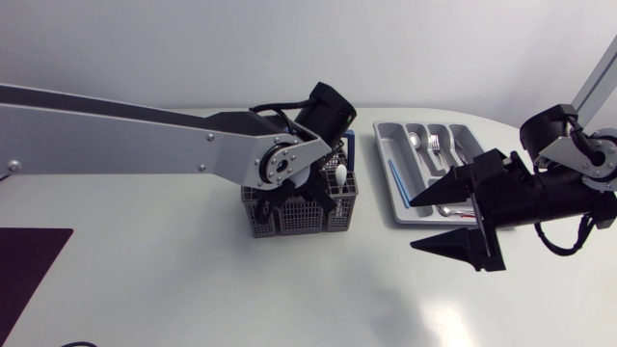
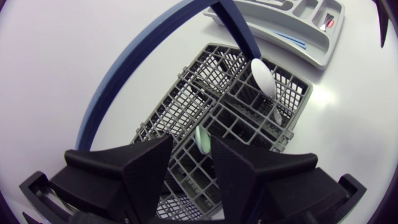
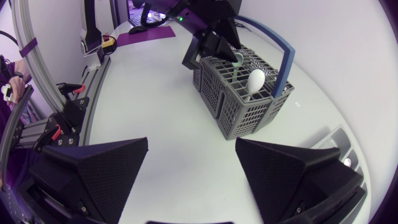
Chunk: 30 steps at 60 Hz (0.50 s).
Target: Unload the cutlery basket into the drawer organizer.
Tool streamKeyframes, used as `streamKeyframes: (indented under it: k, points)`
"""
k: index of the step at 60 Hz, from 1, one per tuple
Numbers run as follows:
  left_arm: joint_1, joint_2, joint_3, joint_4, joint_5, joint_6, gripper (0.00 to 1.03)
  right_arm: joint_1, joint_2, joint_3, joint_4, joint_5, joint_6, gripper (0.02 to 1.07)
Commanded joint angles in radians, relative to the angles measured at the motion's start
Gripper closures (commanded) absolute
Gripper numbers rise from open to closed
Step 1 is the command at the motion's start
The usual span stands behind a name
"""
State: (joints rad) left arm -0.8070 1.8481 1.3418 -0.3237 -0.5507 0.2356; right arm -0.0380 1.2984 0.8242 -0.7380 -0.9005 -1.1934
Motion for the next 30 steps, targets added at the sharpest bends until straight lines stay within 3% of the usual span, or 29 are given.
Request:
streamKeyframes:
  k: [1,16,30]
  points:
    - [0.003,0.026,0.017,-0.006,0.005,-0.019,0.57,0.024,-0.010,-0.045,0.034,0.005,0.057,0.06]
    - [0.000,0.048,0.030,-0.005,0.005,-0.024,0.61,0.058,-0.024,-0.065,0.092,0.022,0.104,0.06]
    - [-0.001,0.062,0.043,0.003,0.005,-0.024,0.73,0.058,-0.037,-0.073,0.095,0.025,0.106,0.06]
